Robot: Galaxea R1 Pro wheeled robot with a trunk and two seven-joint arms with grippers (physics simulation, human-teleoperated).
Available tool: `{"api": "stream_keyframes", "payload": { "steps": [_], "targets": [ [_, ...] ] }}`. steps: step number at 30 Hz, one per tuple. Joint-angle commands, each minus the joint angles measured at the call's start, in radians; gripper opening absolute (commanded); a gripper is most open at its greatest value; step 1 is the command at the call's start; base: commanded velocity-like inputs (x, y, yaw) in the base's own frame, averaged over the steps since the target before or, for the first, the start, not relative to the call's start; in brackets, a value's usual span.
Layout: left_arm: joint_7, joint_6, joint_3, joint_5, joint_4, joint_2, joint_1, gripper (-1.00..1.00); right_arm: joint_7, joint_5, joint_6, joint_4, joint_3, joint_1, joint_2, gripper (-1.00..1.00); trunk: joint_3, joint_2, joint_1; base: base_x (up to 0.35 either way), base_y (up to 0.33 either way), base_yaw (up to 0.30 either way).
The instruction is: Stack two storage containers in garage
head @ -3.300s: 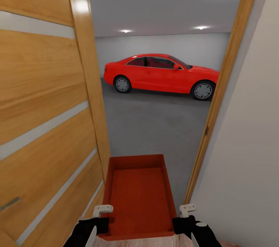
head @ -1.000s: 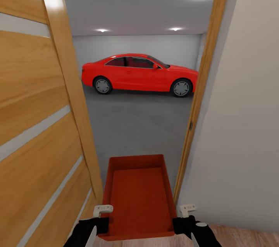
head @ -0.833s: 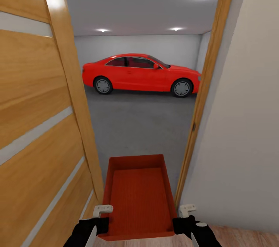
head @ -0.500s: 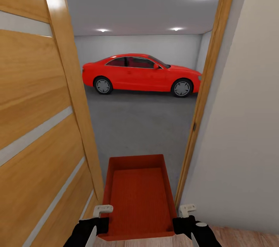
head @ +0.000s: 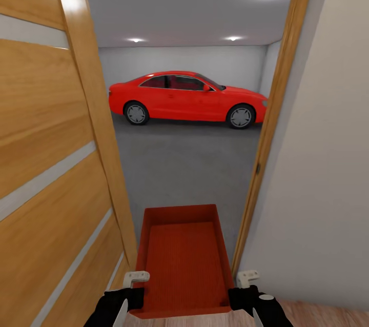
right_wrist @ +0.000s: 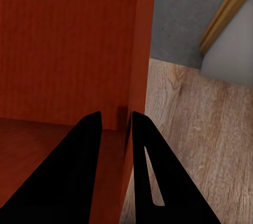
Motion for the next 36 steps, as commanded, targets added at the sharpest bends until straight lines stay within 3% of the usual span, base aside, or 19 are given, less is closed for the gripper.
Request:
{"api": "stream_keyframes", "payload": {
  "steps": [1, 12, 36],
  "targets": [
    [0.004, -0.017, 0.009, -0.024, -0.004, -0.002, -0.001, -1.00, 0.022, -0.014, 0.008, -0.001, -0.001, 0.000, 0.028, -1.00, -0.002, -0.002, 0.001, 0.205, 0.061, 0.000],
    [0.004, -0.017, 0.009, -0.024, -0.004, -0.002, -0.001, -1.00, 0.022, -0.013, 0.008, -0.001, -0.001, 0.000, 0.028, -1.00, -0.002, -0.002, 0.001, 0.275, 0.009, 0.000],
    [0.004, -0.017, 0.009, -0.024, -0.004, -0.002, -0.001, -1.00, 0.022, -0.012, 0.008, -0.001, 0.000, 0.000, 0.028, -1.00, -0.002, -0.002, 0.001, 0.032, 0.003, -0.082]
  ]
}}
